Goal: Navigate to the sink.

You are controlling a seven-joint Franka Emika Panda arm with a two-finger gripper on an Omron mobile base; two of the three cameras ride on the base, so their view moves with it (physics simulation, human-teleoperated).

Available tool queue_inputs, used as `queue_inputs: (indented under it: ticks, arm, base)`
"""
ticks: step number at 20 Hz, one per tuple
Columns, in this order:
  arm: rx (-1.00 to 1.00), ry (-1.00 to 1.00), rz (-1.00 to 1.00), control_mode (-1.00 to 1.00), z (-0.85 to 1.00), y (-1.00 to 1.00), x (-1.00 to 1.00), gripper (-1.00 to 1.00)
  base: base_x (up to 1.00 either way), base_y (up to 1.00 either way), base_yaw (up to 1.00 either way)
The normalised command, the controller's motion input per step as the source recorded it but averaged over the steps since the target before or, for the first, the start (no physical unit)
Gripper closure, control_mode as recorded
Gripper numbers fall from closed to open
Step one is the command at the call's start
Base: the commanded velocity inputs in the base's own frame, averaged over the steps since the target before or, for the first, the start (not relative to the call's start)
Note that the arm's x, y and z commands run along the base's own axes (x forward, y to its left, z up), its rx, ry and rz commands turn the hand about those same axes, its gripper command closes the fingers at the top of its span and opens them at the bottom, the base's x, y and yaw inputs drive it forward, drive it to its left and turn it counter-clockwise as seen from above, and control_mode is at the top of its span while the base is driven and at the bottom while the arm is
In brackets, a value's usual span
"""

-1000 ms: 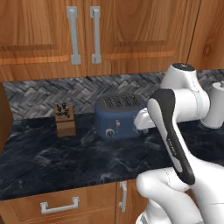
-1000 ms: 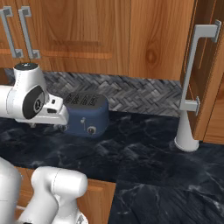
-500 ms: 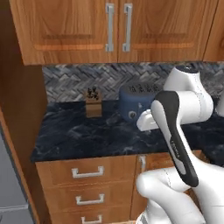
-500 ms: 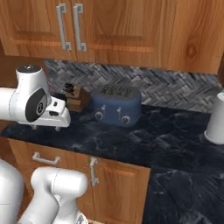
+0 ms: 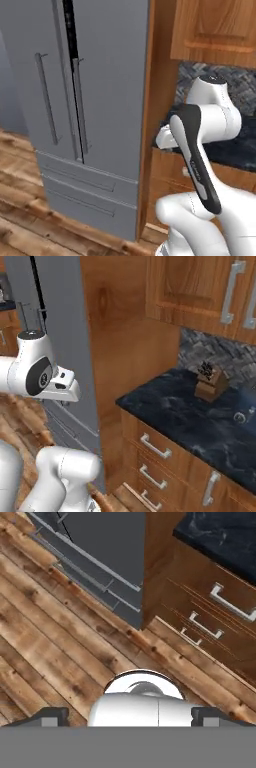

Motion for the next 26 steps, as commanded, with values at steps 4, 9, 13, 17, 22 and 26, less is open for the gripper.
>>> queue_inputs:
  ticks: [4,9,13,17,22,26]
  arm:
    - [0.0,0.0,0.0,1.0,0.0,0.0,0.0,-1.0]
    - [0.0,0.0,0.0,1.0,0.0,0.0,0.0,-1.0]
    - [0.0,0.0,0.0,1.0,0.0,0.0,0.0,-1.0]
    - [0.0,0.0,0.0,1.0,0.0,0.0,0.0,-1.0]
    - [0.0,0.0,0.0,1.0,0.0,0.0,0.0,-1.0]
    - [0.0,0.0,0.0,1.0,0.0,0.0,0.0,-1.0]
  base:
    - [-0.02,0.48,1.0]
    - [0.0,0.35,1.0]
    - [0.0,0.07,1.0]
    - [0.04,0.0,1.0]
    - [0.14,0.01,1.0]
    - [0.19,0.08,1.0]
